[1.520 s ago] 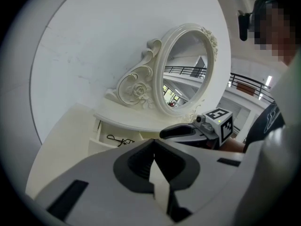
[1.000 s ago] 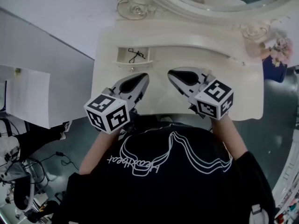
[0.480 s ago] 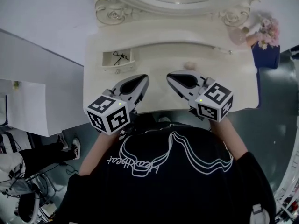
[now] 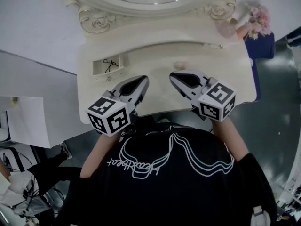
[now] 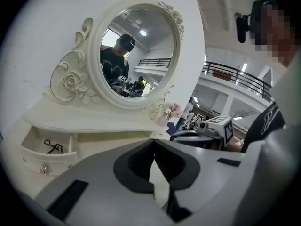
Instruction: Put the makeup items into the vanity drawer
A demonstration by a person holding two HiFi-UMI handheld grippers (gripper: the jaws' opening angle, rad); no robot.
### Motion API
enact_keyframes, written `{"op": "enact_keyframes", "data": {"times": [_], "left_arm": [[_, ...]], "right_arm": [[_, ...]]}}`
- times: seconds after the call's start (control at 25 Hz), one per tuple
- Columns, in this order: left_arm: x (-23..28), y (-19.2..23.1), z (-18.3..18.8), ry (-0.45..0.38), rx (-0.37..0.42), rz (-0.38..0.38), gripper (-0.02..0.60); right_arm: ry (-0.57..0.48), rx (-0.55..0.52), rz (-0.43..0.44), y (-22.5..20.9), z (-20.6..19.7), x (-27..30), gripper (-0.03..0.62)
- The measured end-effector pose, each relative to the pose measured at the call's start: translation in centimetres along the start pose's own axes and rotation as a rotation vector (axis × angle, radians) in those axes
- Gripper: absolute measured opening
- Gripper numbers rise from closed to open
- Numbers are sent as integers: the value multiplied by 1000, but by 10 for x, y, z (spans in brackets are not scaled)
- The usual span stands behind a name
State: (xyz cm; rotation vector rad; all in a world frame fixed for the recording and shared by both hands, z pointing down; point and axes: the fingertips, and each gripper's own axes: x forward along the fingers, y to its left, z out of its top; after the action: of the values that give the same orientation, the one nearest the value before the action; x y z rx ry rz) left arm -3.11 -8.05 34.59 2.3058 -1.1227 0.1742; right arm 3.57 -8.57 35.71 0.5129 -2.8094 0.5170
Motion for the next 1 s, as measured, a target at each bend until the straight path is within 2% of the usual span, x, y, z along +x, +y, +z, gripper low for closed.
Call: {"op": "enact_keyframes", "data": {"times": [0.2, 0.44, 0.56, 0.8, 1.0], "left_arm": [[9, 3, -8, 34, -11, -8, 7], [16, 10, -12, 64, -15, -17, 6], [17, 15, -12, 73, -14, -21, 6], [14, 29, -12, 95, -14, -17, 6], [10, 43, -12, 108, -16, -11, 6]], "right_arm": [[-7, 38, -76, -26, -10, -11, 68], [16, 89, -157, -59, -33, -14, 177], [36, 99, -191, -73, -45, -11, 192], [121, 60, -244, -100, -73, 1, 264], [244, 3, -310, -122, -100, 11, 270]]}}
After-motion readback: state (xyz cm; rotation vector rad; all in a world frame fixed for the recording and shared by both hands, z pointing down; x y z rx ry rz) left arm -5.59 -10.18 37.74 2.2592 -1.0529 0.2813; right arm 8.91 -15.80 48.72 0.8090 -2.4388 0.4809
